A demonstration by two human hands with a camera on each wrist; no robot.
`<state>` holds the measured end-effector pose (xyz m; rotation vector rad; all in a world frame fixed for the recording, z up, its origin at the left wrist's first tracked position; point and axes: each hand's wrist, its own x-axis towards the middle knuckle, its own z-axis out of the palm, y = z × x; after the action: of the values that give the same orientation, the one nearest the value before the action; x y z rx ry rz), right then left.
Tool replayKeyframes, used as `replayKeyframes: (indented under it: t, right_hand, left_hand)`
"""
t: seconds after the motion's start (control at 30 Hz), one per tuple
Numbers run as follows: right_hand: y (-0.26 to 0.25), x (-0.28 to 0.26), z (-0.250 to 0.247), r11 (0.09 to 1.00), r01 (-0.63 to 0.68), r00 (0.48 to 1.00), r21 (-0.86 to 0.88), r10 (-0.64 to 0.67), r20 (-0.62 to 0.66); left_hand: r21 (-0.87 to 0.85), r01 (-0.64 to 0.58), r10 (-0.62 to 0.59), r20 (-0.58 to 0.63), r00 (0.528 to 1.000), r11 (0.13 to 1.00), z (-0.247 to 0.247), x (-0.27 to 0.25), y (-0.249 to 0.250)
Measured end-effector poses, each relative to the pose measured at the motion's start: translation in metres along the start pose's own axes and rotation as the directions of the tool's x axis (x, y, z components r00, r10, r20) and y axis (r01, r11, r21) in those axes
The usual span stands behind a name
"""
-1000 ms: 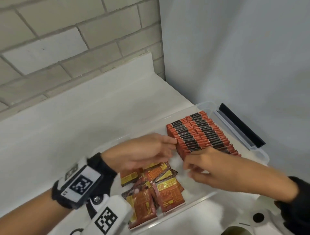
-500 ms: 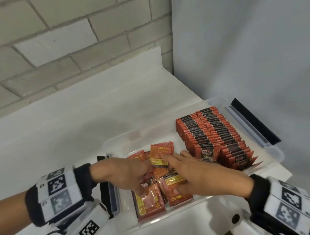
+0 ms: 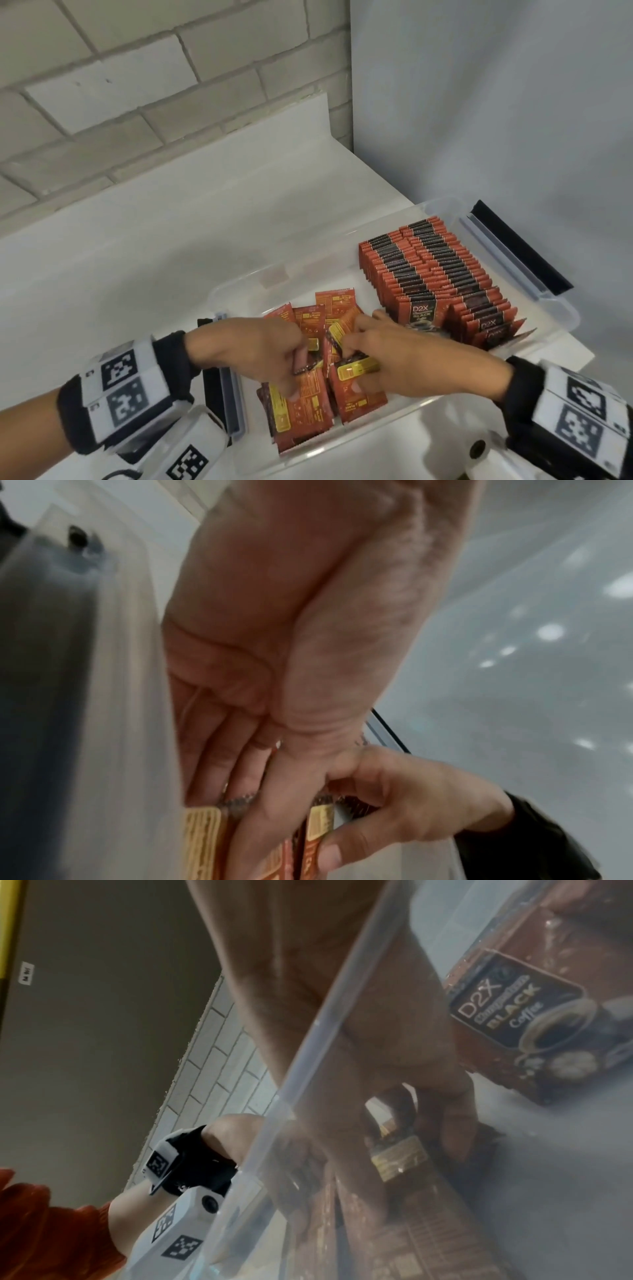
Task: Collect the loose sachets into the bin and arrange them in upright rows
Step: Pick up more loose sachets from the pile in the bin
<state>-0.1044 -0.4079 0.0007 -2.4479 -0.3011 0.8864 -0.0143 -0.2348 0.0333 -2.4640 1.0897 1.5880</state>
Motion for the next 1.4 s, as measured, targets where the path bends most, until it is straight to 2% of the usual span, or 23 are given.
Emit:
replayKeyframes:
  t: [0.1,0.17,0.33,0.4,0.53,0.63,0.7,0.73,0.83,0.93,1.0,1.07,1.17,1.27,1.4]
  right_hand:
    - [0.001,0.000,-0.001,0.997,0.039,0.998,0.064,-0.036,-0.048]
    - [-0.002,-0.003,-0.003,0.984,0.071,0.994,0.165,-0.056,-0.097]
    - [0.003,-0.006,-0.009,0.904,0.175,0.976,0.389,-0.107,-0.189]
    - [0.006,-0.007,-0.011,0.802,0.187,0.978,0.567,-0.100,-0.182]
    - [0.005,-0.010,-0.015,0.466,0.225,0.973,0.856,-0.060,-0.223]
    - [0.006,-0.015,-0.021,0.235,0.245,0.962,0.941,0.059,-0.265]
    - [0.010,-0.019,-0.025,0.158,0.298,0.942,0.942,0.111,-0.316]
    - [0.013,-0.022,-0.026,0.169,0.325,0.931,0.930,0.113,-0.346]
    - [0.016,-0.033,-0.027,0.306,0.365,0.900,0.879,0.124,-0.417]
    - [0.025,-0.040,-0.025,0.427,0.414,0.815,0.804,0.219,-0.536]
    - [0.033,-0.046,-0.024,0.473,0.455,0.764,0.754,0.227,-0.604]
    - [0.038,-0.054,-0.024,0.473,0.508,0.730,0.720,0.207,-0.651]
    - [0.042,-0.060,-0.023,0.478,0.557,0.692,0.679,0.185,-0.698]
    - [0.044,-0.059,-0.022,0.517,0.576,0.658,0.634,0.167,-0.734]
    - [0.049,-0.056,-0.023,0.507,0.608,0.587,0.611,0.230,-0.776]
  left_hand:
    - [-0.088,0.003,-0.003,-0.002,1.000,0.996,-0.010,-0.009,-0.004]
    - [-0.121,0.005,-0.008,-0.019,1.000,0.993,-0.018,-0.017,-0.006]
    - [-0.215,-0.048,0.025,-0.105,0.994,0.975,-0.043,-0.041,-0.010]
    - [-0.275,-0.099,0.061,-0.145,0.988,0.956,-0.051,-0.049,-0.010]
    - [-0.389,-0.214,0.110,-0.272,0.956,0.896,-0.059,-0.049,-0.004]
    - [-0.475,-0.275,0.107,-0.350,0.931,0.836,-0.059,-0.036,0.006]
    - [-0.520,-0.300,0.102,-0.375,0.921,0.800,-0.057,-0.025,0.014]
    - [-0.536,-0.310,0.102,-0.383,0.918,0.785,-0.057,-0.020,0.019]
    - [-0.588,-0.350,0.129,-0.384,0.914,0.729,-0.053,-0.004,0.037]
    - [-0.639,-0.380,0.157,-0.378,0.912,0.669,-0.051,0.008,0.053]
    - [-0.692,-0.411,0.183,-0.381,0.906,0.594,-0.053,0.015,0.059]
    - [-0.765,-0.412,0.210,-0.354,0.911,0.495,-0.055,0.022,0.064]
    - [-0.858,-0.340,0.312,-0.225,0.923,0.385,-0.051,0.034,0.073]
    - [-0.923,-0.292,0.480,-0.143,0.866,0.252,-0.041,0.048,0.080]
    - [-0.942,-0.285,0.591,-0.131,0.796,0.175,-0.039,0.052,0.081]
